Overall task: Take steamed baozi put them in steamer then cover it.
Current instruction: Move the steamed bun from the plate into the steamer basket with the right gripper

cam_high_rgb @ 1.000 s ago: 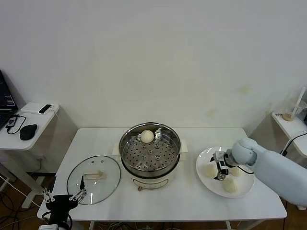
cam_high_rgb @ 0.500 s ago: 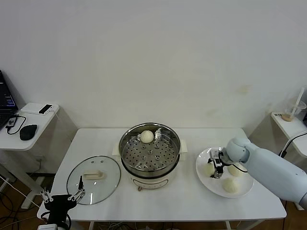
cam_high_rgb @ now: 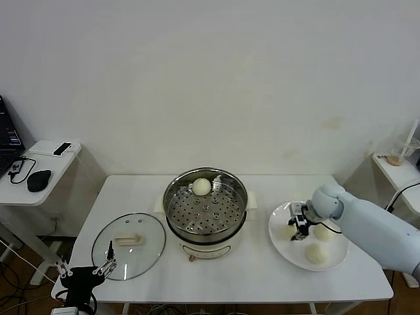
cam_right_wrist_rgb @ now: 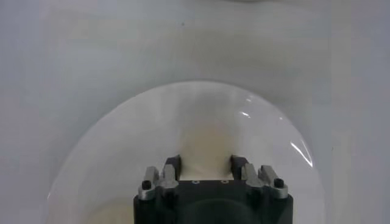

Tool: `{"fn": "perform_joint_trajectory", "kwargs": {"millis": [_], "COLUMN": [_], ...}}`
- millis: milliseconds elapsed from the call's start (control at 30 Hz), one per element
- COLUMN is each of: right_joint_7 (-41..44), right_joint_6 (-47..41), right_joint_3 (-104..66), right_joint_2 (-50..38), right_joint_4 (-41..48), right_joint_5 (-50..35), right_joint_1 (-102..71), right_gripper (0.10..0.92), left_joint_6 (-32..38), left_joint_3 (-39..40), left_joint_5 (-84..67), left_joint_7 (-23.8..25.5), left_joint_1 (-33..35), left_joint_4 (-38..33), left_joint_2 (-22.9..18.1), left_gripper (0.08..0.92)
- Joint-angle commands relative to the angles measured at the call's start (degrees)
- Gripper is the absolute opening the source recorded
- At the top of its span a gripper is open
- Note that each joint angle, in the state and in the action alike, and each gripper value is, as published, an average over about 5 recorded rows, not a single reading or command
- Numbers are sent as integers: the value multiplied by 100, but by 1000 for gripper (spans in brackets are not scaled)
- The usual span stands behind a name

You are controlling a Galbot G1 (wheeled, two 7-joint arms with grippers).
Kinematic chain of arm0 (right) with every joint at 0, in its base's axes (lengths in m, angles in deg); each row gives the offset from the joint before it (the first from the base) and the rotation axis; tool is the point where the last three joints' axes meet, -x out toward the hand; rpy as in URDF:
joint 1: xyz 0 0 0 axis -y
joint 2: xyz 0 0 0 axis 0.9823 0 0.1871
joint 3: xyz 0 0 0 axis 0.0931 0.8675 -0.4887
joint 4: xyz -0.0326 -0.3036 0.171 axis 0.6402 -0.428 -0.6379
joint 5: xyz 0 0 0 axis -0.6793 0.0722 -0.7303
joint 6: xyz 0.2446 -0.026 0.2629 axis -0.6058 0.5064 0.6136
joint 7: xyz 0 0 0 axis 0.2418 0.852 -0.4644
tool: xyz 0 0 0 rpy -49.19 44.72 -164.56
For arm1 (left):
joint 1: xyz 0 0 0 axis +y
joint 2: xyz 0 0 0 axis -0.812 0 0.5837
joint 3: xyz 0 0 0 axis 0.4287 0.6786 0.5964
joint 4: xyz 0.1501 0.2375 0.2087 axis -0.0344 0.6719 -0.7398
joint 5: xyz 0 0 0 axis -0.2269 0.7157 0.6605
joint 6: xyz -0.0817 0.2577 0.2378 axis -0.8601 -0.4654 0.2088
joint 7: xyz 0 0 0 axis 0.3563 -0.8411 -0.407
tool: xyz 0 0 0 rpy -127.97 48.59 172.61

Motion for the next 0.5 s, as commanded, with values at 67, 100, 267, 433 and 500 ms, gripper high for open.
{"fn": "perform_joint_trajectory", "kwargs": {"millis": [67,100,267,433,500], "right_joint_7": [27,13,-180,-448,-554], "right_joint_6": [-74,-102,-331,-717,-873], "right_joint_3": [596,737,1461,2091,2242], "right_joint_2": [-358,-397,-322,299,624], "right_joint_4": [-439,-525,-868,-1081,-1108], "right_joint_5": [-568,-682,-1408,-2241,-2563], "right_joint_1": [1342,1600,2827,3892,4107], "right_gripper": [546,548,556,560,560], "left_joint_6": [-11,-12,-26,-78,-92], "left_joint_3": [5,9,50,137,128], "left_joint_5": [-35,-41,-77,-76,-86], "left_joint_7": [14,16,17,16,17], "left_joint_1": [-17,-23,-90,-225,-266], "left_joint_4": [-7,-4,2,-4,5], "left_joint_2": [29,36,57,45,61], "left_gripper": [823,823,823,823,823]}}
